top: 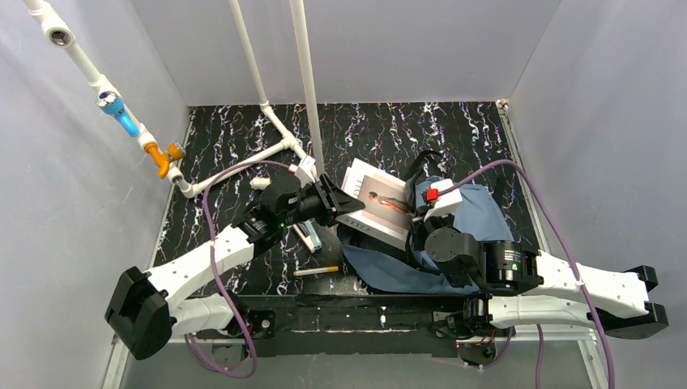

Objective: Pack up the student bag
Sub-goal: Place the book in the student bag.

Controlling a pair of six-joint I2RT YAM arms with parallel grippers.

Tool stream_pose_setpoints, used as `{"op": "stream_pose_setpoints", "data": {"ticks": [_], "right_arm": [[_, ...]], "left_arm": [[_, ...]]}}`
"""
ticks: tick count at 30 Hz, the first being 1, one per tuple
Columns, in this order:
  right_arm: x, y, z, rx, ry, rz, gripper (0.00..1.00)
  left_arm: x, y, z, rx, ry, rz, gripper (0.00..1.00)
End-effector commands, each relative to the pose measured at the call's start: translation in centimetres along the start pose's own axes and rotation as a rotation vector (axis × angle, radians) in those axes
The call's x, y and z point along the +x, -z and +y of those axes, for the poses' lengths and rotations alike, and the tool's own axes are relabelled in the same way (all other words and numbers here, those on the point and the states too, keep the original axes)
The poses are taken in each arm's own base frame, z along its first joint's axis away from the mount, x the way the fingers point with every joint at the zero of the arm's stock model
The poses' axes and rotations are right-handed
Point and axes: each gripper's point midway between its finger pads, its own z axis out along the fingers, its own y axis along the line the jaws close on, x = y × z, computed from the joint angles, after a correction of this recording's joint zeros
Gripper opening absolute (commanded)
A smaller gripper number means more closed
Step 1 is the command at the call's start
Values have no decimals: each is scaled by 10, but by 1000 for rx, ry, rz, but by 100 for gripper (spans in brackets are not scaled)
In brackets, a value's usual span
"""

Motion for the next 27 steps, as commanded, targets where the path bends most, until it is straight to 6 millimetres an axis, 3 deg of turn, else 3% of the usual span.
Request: {"op": "stream_pose_setpoints", "data": {"ticks": [1,8,13,22,27], "right_arm": [[-40,6,11,-55,-144,-89,1],[-39,5,13,-50,-158,-89,1],[-42,4,15,-46,-170,-93,1],[-44,7,11,-36,-177,-89,1],[-41,7,7,-24,-181,-87,1]], "left_arm": [[-14,0,-52,148,-12,-22,25],[0,-23,-52,199,58,23,24],[12,-37,-53,205,-9,-20,25],[48,-91,-36,202,-27,-39,27],[68,-122,-32,177,-79,-11,39]]}}
